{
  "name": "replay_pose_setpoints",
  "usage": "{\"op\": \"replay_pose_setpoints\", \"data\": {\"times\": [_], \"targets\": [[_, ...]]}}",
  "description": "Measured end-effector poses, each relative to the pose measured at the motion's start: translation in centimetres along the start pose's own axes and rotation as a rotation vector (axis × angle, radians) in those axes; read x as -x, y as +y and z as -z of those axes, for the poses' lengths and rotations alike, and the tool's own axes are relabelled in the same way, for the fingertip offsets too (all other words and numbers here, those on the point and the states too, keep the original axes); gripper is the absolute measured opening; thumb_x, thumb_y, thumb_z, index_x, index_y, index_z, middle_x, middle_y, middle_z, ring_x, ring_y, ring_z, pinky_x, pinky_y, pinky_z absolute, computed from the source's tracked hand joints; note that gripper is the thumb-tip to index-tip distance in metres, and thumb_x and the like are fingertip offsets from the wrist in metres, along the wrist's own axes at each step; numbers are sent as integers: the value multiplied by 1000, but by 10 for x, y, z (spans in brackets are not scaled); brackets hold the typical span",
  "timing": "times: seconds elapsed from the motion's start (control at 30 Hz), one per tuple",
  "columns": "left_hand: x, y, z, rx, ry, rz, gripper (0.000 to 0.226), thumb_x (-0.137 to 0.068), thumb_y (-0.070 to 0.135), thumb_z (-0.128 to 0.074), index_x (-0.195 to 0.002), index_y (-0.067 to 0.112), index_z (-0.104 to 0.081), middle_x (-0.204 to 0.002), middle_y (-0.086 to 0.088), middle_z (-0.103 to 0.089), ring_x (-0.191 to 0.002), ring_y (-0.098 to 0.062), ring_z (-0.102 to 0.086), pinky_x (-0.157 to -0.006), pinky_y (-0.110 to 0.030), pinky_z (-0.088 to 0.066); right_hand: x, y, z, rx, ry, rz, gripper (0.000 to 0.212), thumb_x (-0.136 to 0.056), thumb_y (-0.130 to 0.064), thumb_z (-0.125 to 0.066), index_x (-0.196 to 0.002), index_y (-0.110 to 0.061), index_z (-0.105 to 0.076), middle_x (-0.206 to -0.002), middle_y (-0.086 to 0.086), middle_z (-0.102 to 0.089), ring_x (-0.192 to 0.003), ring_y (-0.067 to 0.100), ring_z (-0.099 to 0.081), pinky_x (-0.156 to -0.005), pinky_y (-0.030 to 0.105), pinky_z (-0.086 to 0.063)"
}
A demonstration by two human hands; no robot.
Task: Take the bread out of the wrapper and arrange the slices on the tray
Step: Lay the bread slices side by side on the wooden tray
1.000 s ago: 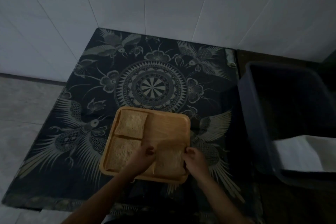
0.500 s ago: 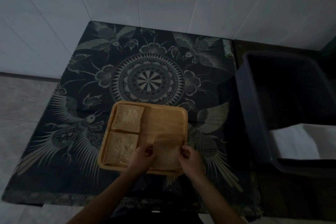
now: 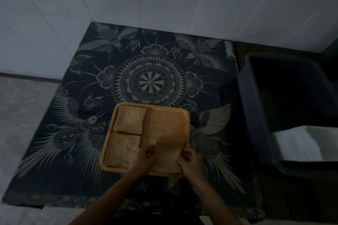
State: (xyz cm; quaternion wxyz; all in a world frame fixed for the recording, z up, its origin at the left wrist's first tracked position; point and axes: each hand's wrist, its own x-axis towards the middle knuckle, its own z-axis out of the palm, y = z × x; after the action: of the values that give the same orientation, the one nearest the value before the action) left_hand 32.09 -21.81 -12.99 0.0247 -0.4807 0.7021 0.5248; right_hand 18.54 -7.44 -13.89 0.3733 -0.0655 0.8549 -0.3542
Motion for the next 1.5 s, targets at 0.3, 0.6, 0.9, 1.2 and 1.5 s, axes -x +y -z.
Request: {"op": "replay_pose_setpoints", "data": {"times": [0.3,0.6,0.9,1.2,1.5], "targets": [[0,18,4,14,78,-33,28,-88,15,-71,-117,13,-72,-101,-2,-75,-89,-12,-70,-74,-24,-56,1,-2,-7,-205,-3,-106,19,-83,-29,-79,-95,-31,-66,-99,-8,-72,-90,11,-69,-83,38,-60],[-9,39,14,97,3,0,22,-88,17,-71,-109,22,-72,-94,1,-74,-86,-13,-70,-74,-33,-60,-10,-12,4,-398,-72,-184,23,-86,-30,-77,-107,-24,-72,-106,-1,-76,-97,19,-73,-89,46,-62],[-34,59,29,236,-119,28,21,-91,21,-68,-112,24,-70,-103,1,-72,-95,-17,-69,-84,-38,-59,-27,-42,29,-457,-99,-147,20,-89,-28,-77,-107,-22,-71,-99,-1,-78,-80,12,-77,-58,24,-59],[-60,77,40,436,-173,75,17,-94,10,-65,-100,25,-69,-104,-6,-73,-90,-16,-73,-60,-22,-58,-54,-64,35,-417,-65,-22,23,-92,-31,-75,-113,-30,-66,-110,-6,-73,-99,10,-71,-76,32,-61],[-95,73,38,346,-135,54,23,-90,10,-70,-92,33,-71,-94,0,-77,-91,-20,-75,-77,-37,-63,-85,-73,30,-263,-73,75,24,-94,-29,-72,-116,-31,-61,-112,-4,-72,-98,8,-70,-70,22,-56]]}}
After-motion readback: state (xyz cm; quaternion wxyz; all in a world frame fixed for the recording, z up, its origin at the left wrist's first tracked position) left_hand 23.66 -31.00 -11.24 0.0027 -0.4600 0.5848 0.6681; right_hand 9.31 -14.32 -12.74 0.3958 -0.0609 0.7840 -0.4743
